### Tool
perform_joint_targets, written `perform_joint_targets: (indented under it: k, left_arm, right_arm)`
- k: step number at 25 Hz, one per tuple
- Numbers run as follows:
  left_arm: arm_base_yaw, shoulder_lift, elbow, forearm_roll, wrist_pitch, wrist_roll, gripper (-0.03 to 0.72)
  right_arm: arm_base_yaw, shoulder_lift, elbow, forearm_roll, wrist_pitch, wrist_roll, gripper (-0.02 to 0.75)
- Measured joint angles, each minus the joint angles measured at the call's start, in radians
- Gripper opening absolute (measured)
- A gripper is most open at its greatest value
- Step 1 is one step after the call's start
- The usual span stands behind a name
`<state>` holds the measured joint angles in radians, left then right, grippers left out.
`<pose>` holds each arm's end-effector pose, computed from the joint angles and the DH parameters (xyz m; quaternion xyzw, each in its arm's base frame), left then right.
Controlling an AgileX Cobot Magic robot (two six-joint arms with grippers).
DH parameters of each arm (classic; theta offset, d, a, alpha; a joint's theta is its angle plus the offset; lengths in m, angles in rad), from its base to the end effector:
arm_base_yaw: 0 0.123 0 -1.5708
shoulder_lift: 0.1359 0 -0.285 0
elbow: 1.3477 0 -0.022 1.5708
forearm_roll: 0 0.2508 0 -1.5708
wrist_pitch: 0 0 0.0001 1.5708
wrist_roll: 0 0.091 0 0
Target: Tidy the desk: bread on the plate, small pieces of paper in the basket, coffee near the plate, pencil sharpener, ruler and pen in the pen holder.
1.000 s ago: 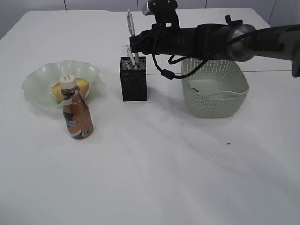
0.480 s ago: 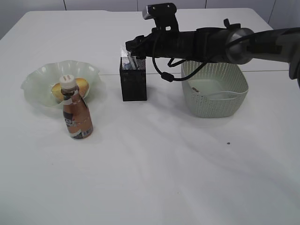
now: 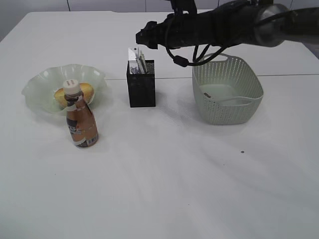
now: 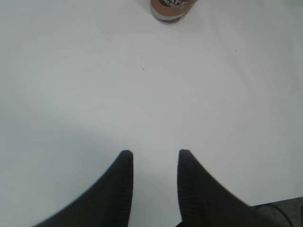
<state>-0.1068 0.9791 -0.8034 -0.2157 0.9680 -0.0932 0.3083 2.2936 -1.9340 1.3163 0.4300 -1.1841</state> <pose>0.1685 -0.0342 0.3011 -0.0299 0.9617 -0.1260 0.2415 0.5036 0.1990 0.2315 -0.1956 0.7966 0.2802 0.4987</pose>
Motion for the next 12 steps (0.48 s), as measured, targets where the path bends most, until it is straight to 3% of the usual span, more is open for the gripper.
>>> perform_joint_targets:
  k: [7, 12]
  left_arm:
    - [0.000, 0.000, 0.000, 0.000, 0.000, 0.000, 0.239]
    - [0.000, 0.000, 0.000, -0.002, 0.000, 0.000, 0.239]
  right_arm:
    - [0.000, -0.133, 0.000, -0.686, 0.292, 0.736, 0.450]
    - [0.000, -0.239, 0.000, -0.944, 0.483, 1.040, 0.450]
